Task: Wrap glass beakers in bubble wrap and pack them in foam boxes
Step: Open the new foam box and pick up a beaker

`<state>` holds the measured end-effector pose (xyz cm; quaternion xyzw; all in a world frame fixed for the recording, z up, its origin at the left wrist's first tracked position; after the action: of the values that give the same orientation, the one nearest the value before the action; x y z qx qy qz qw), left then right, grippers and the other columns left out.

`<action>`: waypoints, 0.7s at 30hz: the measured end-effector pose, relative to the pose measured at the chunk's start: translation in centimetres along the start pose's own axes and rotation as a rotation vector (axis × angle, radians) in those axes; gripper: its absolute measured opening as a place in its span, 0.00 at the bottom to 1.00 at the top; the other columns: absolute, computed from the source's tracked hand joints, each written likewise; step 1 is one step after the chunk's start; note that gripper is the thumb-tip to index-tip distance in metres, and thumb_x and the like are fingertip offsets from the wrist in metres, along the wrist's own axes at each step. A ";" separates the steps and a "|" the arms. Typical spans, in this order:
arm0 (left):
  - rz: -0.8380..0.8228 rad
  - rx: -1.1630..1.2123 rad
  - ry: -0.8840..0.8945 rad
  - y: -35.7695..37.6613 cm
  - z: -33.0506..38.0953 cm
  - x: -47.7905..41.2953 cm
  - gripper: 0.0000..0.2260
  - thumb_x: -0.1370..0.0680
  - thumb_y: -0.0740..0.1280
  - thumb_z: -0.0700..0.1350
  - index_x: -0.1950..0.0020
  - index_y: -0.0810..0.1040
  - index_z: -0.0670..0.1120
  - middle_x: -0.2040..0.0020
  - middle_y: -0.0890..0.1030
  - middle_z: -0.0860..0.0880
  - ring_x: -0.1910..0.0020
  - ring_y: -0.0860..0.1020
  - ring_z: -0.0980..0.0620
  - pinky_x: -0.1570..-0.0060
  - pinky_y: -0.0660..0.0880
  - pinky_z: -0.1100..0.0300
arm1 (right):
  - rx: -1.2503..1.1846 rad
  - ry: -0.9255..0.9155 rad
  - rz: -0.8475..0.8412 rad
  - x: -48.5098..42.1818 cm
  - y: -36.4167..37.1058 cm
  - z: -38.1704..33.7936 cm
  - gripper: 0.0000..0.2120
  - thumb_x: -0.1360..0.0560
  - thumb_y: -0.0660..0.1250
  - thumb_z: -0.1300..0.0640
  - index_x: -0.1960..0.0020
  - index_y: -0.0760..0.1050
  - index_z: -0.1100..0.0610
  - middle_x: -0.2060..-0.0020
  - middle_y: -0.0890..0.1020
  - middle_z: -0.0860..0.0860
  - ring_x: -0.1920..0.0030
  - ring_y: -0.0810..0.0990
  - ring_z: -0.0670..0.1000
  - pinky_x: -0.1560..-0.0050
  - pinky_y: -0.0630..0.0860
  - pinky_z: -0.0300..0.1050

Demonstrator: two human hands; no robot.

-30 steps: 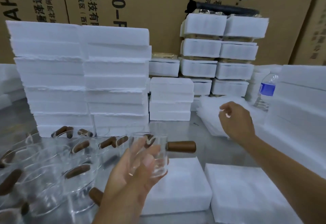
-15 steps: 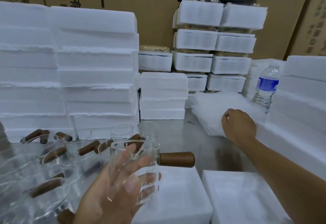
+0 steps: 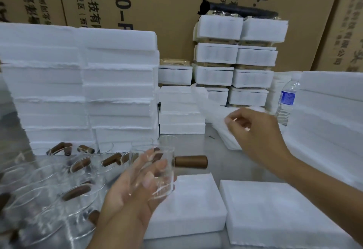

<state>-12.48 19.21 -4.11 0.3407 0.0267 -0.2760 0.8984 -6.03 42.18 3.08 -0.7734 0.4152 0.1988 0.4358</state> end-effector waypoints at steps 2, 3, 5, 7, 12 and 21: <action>-0.006 0.052 0.046 0.7 1.2 0.5 0.46 0.65 0.84 0.52 0.48 0.80 0.43 0.57 0.84 0.42 0.63 0.84 0.42 0.68 0.81 0.55 | -0.040 -0.046 -0.089 3.1 -0.9 -2.6 0.08 0.30 0.67 0.48 0.68 0.74 0.40 0.68 0.80 0.40 0.64 0.77 0.39 0.63 0.71 0.30; -0.012 0.092 0.065 0.9 1.8 0.8 0.43 0.60 0.84 0.52 0.47 0.80 0.43 0.58 0.84 0.43 0.62 0.84 0.42 0.67 0.81 0.56 | -0.047 -0.066 -0.143 4.7 -1.1 -3.7 0.08 0.31 0.67 0.48 0.69 0.74 0.39 0.67 0.80 0.37 0.63 0.77 0.38 0.62 0.70 0.28; -0.017 0.142 0.088 1.3 3.0 1.6 0.37 0.48 0.83 0.51 0.42 0.78 0.42 0.56 0.84 0.45 0.58 0.84 0.43 0.64 0.80 0.58 | -0.069 -0.068 -0.263 7.8 -0.8 -5.3 0.09 0.32 0.69 0.48 0.69 0.75 0.39 0.67 0.79 0.36 0.63 0.77 0.37 0.62 0.69 0.27; -0.059 0.135 0.097 1.6 4.1 2.9 0.37 0.48 0.83 0.53 0.42 0.78 0.44 0.53 0.84 0.46 0.55 0.83 0.44 0.60 0.80 0.59 | -0.115 -0.052 -0.385 10.6 0.2 -6.4 0.07 0.31 0.71 0.47 0.68 0.77 0.43 0.69 0.79 0.39 0.65 0.77 0.39 0.63 0.71 0.31; -0.090 0.027 0.082 2.3 5.6 5.8 0.39 0.50 0.83 0.55 0.41 0.79 0.46 0.49 0.83 0.45 0.50 0.82 0.43 0.57 0.80 0.57 | -0.067 -0.103 -0.492 15.2 3.8 -9.2 0.08 0.27 0.66 0.43 0.57 0.75 0.46 0.62 0.81 0.44 0.58 0.77 0.44 0.57 0.72 0.41; -0.056 -0.142 0.088 3.0 6.1 8.1 0.38 0.45 0.81 0.56 0.39 0.75 0.48 0.48 0.84 0.48 0.47 0.82 0.46 0.58 0.80 0.60 | -0.370 0.166 -0.334 15.0 1.0 -7.7 0.14 0.26 0.68 0.49 0.42 0.71 0.44 0.59 0.79 0.43 0.63 0.77 0.37 0.65 0.74 0.31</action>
<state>-4.93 13.35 0.46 0.2870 0.0953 -0.2832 0.9101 1.39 28.47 -3.29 -0.9114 0.2730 0.1325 0.2780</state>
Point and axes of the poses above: each hand's wrist, its own x-axis away from the middle knuckle, its own y-axis out of the palm, z = x × y, the point moved 2 cm from there along -x, towards the middle knuckle
